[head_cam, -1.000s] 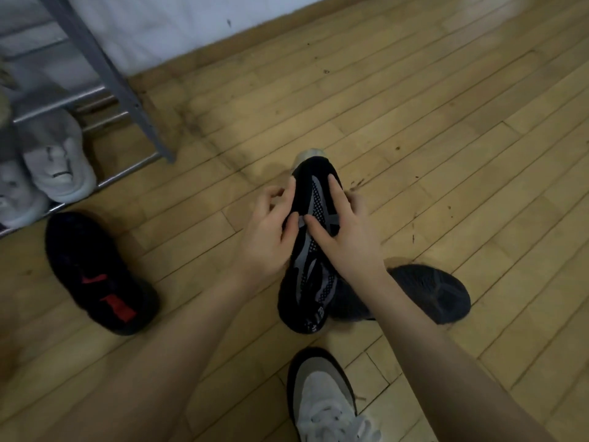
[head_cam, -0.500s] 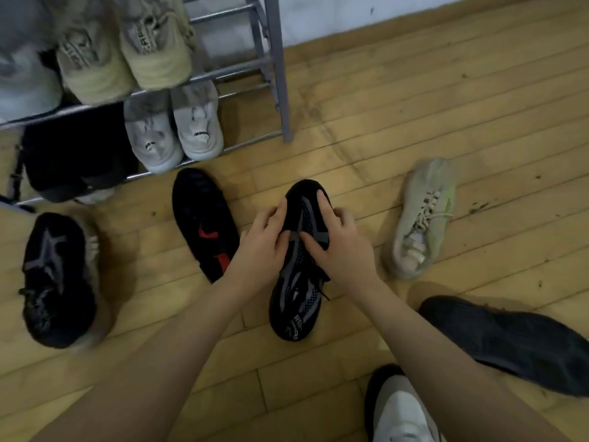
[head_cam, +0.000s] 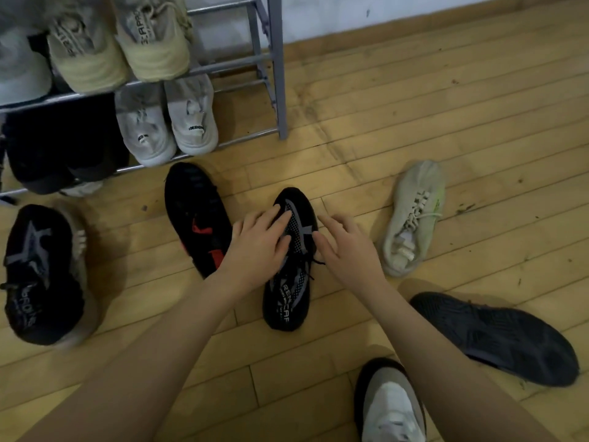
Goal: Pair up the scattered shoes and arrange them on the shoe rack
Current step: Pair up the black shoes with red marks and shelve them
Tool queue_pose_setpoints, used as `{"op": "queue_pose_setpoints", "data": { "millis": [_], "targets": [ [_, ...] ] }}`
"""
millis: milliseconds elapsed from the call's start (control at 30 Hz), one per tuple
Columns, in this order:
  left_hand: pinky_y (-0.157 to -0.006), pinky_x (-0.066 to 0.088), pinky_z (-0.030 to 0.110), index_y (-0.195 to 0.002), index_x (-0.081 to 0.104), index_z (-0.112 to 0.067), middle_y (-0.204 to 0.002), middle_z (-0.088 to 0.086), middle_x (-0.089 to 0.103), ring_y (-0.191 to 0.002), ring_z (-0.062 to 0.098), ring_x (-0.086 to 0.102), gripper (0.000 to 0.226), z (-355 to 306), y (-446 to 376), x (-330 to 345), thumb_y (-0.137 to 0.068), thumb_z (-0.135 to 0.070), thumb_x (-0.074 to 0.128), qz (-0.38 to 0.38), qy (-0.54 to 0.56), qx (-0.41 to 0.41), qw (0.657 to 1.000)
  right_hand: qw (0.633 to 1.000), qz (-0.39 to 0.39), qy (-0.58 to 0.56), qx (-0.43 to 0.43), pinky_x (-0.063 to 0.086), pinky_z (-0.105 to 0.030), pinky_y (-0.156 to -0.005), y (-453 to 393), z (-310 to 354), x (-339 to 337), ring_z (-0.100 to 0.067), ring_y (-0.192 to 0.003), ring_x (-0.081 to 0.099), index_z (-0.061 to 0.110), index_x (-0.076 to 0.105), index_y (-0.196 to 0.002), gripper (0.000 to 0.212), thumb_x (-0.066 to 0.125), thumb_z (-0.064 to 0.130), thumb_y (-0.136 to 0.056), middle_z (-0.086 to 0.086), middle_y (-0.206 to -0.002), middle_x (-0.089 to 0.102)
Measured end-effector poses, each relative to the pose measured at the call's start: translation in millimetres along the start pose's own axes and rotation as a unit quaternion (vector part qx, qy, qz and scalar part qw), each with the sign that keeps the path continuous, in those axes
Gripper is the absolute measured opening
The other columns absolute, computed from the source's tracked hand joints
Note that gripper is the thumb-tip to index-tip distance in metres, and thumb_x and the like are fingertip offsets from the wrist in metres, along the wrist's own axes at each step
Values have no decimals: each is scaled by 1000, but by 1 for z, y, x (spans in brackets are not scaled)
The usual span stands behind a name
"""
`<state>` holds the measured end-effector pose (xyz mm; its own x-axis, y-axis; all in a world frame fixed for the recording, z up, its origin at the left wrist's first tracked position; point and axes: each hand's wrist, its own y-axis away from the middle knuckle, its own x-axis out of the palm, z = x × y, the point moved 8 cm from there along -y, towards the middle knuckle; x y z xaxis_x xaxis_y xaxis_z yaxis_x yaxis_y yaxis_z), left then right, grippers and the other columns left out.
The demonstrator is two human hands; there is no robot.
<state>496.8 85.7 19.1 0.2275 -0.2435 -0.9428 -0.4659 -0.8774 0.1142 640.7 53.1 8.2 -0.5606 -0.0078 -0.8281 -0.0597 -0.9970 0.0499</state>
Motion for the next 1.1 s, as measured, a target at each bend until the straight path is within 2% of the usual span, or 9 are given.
{"op": "queue_pose_setpoints", "data": {
  "millis": [67,167,300,367,500,600,733,900,1100],
  "targets": [
    [-106,21,44,-142,36,-21,-149,4,33,-134,28,25,46,-23,0,-3,-98,-34,36,-3,15,31,999,999,-48,-9,-17,47,-42,-83,14,-9,-20,-28,-101,55,18,56,-128,46,39,45,-94,-8,-115,58],
    [-101,28,50,-133,48,-17,-140,11,45,-129,33,35,46,-69,0,-2,-93,-34,35,-5,35,103,994,998,-69,-8,0,47,-41,-80,38,-42,-45,-24,-97,55,17,59,-124,48,39,48,-93,-5,-108,58],
    [-106,19,45,-141,36,-17,-147,8,34,-135,27,24,49,-133,-2,22,-95,-31,42,39,32,178,983,994,-71,35,77,37,-41,-90,81,-102,-74,-24,-108,51,26,55,-127,52,36,57,-89,0,-119,55],
    [-107,12,39,-145,25,-20,-151,4,24,-137,23,16,56,-161,-1,46,-95,-40,39,90,28,212,973,990,-45,70,116,27,-41,-97,106,-132,-83,-23,-118,44,33,49,-131,56,32,62,-86,3,-130,50],
    [-107,17,42,-146,20,-18,-151,7,23,-136,26,18,71,-207,5,87,-90,-55,44,136,-15,282,950,978,45,87,182,8,-40,-107,151,-182,-86,-20,-135,24,37,31,-142,73,32,71,-77,5,-148,32],
    [-105,22,42,-145,20,-16,-147,8,28,-132,28,28,84,-235,14,112,-82,-59,54,139,-49,326,934,975,106,98,169,-2,-37,-110,167,-195,-79,-15,-143,7,36,19,-147,83,47,69,-76,6,-156,15],
    [-103,24,41,-146,15,-15,-146,9,27,-129,28,30,90,-247,17,133,-80,-57,58,146,-72,317,934,971,135,132,147,-8,-44,-113,171,-199,-78,-17,-145,-7,35,7,-149,93,62,56,-78,7,-158,4],
    [-79,45,45,-130,44,-8,-124,17,53,-99,34,56,83,-240,19,123,-65,-51,73,112,-61,356,926,975,98,178,89,-4,-44,-111,165,-190,-84,-25,-143,9,36,15,-148,85,62,53,-80,2,-153,22],
    [-74,47,41,-125,46,-4,-123,17,57,-94,31,55,76,-216,12,57,-71,-56,54,6,-84,361,929,982,36,186,-1,13,-44,-100,130,-145,-102,-30,-129,41,32,30,-144,79,57,60,-75,-4,-140,46]
  ]
}}
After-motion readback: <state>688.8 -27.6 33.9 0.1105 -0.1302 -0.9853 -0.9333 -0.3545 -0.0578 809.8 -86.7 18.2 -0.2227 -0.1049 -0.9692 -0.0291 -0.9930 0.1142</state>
